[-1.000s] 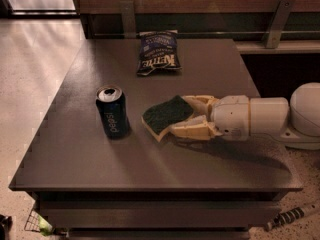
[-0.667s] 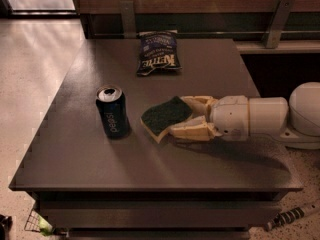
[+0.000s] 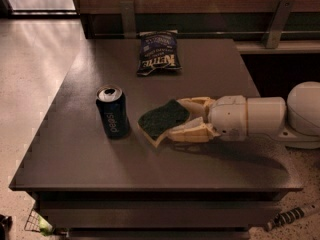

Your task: Move sponge near pepsi can

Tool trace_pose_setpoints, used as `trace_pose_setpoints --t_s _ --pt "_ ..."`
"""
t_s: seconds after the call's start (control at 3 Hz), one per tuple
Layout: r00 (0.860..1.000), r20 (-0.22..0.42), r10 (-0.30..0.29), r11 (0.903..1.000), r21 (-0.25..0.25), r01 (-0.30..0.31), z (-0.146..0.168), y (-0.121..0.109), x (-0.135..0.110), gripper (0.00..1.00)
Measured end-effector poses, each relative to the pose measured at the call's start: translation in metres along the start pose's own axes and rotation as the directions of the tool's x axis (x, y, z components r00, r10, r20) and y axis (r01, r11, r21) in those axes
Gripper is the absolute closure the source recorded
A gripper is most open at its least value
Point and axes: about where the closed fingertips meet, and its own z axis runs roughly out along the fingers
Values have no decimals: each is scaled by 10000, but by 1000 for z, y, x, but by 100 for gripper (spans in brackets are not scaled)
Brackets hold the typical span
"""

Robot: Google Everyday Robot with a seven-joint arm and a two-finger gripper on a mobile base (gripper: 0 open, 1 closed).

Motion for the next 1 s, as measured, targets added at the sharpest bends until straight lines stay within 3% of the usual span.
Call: trace_pose_setpoints --t_s 0.33,0.67,1.0 --pt "10000 -1 -16 10000 -38 16 2 1 -1 7" --pt "10000 -2 -28 10000 -65 28 3 2 -1 0" --pt "10000 -2 -28 10000 -65 28 3 2 -1 0"
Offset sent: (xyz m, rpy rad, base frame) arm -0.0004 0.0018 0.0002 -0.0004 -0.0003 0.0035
